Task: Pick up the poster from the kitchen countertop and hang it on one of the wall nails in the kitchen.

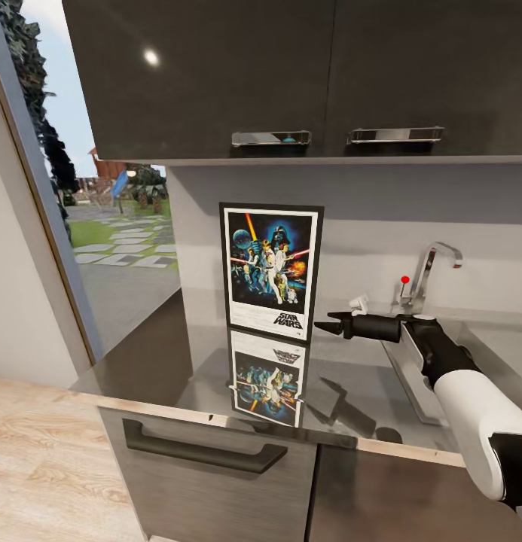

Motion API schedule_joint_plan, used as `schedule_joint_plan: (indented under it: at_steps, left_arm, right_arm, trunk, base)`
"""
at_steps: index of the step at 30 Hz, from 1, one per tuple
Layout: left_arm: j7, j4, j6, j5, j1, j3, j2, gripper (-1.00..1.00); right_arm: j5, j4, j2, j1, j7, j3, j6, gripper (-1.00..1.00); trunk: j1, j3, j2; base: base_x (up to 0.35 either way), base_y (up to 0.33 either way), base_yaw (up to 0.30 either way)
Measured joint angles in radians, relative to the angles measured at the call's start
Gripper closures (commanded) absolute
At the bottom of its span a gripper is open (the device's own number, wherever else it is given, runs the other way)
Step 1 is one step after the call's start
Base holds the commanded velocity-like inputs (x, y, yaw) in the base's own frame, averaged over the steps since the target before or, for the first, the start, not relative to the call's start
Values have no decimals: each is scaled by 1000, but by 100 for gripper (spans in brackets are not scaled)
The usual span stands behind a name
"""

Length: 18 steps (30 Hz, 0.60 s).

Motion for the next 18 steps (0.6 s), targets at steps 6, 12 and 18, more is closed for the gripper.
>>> schedule_joint_plan:
  at_steps: [6,12,18]
  left_arm:
    - [0,0,0,0,0,0,0,-100]
    - [0,0,0,0,0,0,1,-100]
    - [0,0,0,0,0,0,1,-100]
  right_arm:
    - [0,0,0,0,1,2,0,-100]
    - [0,0,0,0,2,4,0,-100]
    - [3,0,1,0,51,6,-2,-100]
  trunk:
    - [0,0,0]
    - [0,0,0]
    - [0,0,0]
  base:
    - [0,0,0]
    - [0,0,0]
    - [0,0,0]
